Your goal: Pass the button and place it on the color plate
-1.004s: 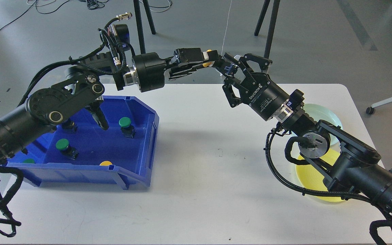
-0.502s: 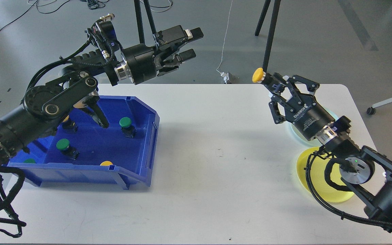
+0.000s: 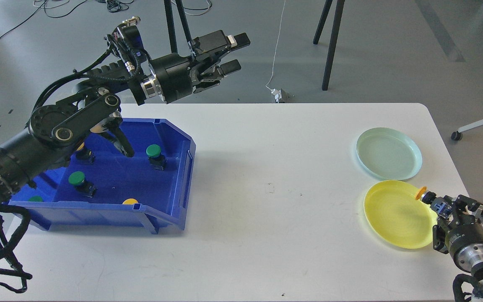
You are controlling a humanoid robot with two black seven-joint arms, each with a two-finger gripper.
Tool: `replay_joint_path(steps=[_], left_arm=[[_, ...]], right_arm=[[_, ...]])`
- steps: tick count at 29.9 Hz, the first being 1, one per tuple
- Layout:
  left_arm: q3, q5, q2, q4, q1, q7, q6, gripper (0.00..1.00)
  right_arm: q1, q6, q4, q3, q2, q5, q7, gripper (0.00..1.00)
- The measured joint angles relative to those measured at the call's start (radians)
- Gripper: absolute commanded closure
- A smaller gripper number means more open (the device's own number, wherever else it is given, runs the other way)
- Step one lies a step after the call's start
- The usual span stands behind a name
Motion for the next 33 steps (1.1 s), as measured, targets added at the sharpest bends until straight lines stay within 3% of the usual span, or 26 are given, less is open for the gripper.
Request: replay_joint_path(steps=[1, 4, 5, 7, 14, 21, 27, 33], left_arm=[[0.000, 0.000, 0.002, 0.000, 0.000, 0.000, 0.000, 0.08], [0.000, 0.000, 0.013, -0.005, 0.001, 0.000, 0.000, 0.08], [0.000, 0.000, 0.021, -0.007, 0.001, 0.000, 0.000, 0.08], [0.002, 0.000, 0.059, -0.013, 0.002, 0.000, 0.000, 0.08], [0.019, 0.112, 0.351, -0.166, -0.008, 0.000, 0.000, 0.08], [0.031, 0.621, 0.626, -0.369, 0.008, 0.000, 0.000, 0.08], [0.127, 0.957, 0.675, -0.385, 0.069, 0.000, 0.000, 0.09], [0.250, 1.133, 0.653, -0.293, 0.090, 0.000, 0.000, 0.09]], right_arm=[[0.006, -0.004, -0.002, -0.008, 0.005, 0.000, -0.002, 0.51], [0.014, -0.008, -0.002, -0.017, 0.027, 0.000, -0.003, 0.30], [0.015, -0.008, -0.001, -0.017, 0.037, 0.000, -0.003, 0.17], [0.016, -0.008, -0.001, -0.017, 0.059, 0.000, -0.003, 0.07], [0.019, -0.008, 0.008, 0.016, 0.074, 0.005, -0.005, 0.04], [0.109, -0.008, 0.046, 0.139, 0.075, 0.008, -0.011, 0.04], [0.388, 0.029, 0.041, 0.123, 0.008, 0.078, -0.017, 0.02], [0.661, 0.053, -0.012, -0.027, -0.066, 0.223, -0.012, 0.02]])
